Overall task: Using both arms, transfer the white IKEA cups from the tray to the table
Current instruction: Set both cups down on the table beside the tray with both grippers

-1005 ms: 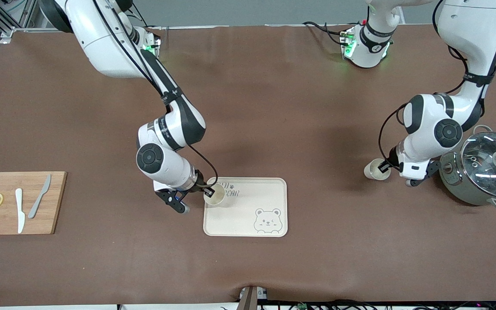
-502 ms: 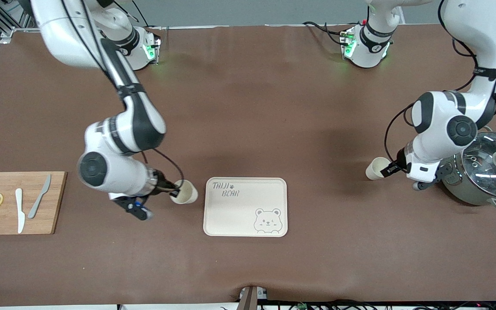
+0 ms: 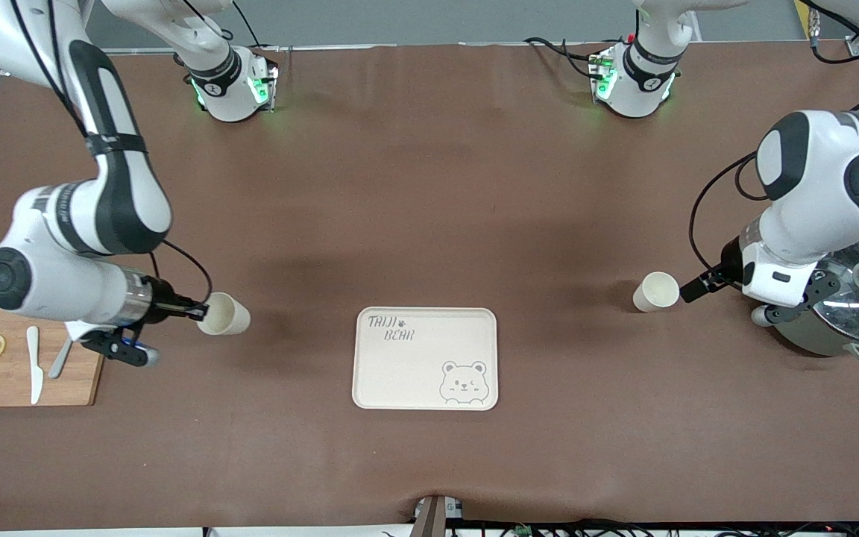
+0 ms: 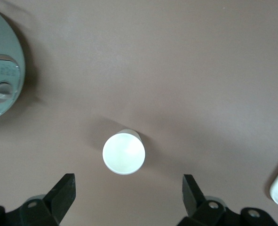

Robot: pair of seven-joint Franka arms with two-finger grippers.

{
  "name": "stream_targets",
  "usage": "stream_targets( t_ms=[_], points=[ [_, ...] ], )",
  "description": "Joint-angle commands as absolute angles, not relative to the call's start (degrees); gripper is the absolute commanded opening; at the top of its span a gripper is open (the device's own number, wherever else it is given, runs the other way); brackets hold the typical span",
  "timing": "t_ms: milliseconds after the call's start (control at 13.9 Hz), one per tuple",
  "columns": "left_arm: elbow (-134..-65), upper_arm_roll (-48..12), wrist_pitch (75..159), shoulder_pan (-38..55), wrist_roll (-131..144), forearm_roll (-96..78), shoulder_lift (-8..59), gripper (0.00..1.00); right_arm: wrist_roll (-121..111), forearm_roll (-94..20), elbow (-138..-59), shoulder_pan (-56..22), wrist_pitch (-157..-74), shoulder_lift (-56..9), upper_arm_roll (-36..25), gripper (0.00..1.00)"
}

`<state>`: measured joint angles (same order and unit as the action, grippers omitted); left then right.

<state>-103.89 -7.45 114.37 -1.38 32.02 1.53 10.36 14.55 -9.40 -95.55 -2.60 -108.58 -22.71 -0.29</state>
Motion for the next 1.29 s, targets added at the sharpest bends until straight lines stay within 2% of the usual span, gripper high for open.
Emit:
stream_targets(
  t_ms=[0,359,574,789,1220],
  points=[
    [-95.65,-8.17,105.06,-1.58,32.17,3.6,10.55,1.0,6.01,-8.79,-101.95,4.2,-109.6,-18.63,0.88,0.0],
    [-86.68,-8.7,93.63,-1.85,32.08,3.52,9.58,1.0,-11.74,-8.79,-107.57,16.23,-112.58,-18.98,0.88,0.0],
    [-81.49,-8.88,86.24,-2.11,31.91,3.6,9.41,1.0,-15.03,-8.79,-114.41,17.23,-121.44,-19.07,0.97,0.0],
    [-80.16,-8.26,85.78,-2.11,28.14,3.52,8.09,1.0,-14.94,-8.88,-120.92,16.7,-126.11,-18.37,1.14,0.0],
    [-79.98,-8.09,85.78,-2.11,23.04,3.52,7.91,1.0,-14.68,-8.96,-122.77,15.82,-126.38,-18.28,1.32,0.0]
  ],
)
